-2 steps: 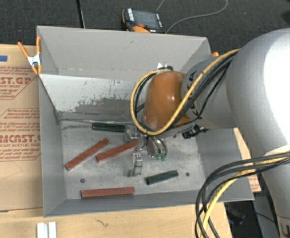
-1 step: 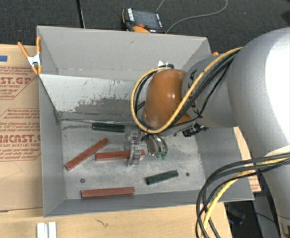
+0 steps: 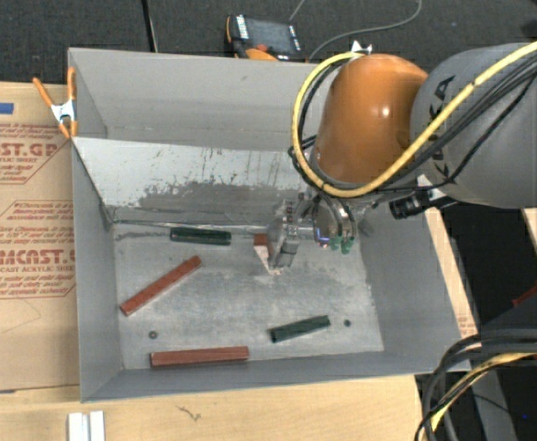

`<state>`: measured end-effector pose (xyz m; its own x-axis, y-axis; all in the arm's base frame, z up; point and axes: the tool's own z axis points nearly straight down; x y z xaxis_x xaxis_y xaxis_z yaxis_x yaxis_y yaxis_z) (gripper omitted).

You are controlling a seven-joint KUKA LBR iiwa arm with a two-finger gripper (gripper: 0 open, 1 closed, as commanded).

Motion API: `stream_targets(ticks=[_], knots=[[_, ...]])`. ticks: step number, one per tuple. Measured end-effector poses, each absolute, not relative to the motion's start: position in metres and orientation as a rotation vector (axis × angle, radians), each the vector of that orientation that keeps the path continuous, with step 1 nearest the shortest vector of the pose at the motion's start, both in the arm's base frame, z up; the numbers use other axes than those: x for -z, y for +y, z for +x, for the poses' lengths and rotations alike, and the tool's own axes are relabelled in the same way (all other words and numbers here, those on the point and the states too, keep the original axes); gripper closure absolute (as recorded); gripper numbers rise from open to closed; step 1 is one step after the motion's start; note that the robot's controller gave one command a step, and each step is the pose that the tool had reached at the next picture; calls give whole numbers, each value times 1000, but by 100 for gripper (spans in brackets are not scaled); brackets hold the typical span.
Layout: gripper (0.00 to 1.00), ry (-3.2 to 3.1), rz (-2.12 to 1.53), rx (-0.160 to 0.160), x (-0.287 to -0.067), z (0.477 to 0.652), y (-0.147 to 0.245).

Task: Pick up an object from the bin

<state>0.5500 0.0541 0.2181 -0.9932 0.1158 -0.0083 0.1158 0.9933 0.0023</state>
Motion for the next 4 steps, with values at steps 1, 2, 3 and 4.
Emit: stream_targets(ticks=[1,2,3,4], knots=[[0,3135,182,-1,-213,549,54],[0,3145,-141,0,-66,515,71],[100,3138,-139,-2,-70,518,71],[100,3134,-31,0,-133,545,42]])
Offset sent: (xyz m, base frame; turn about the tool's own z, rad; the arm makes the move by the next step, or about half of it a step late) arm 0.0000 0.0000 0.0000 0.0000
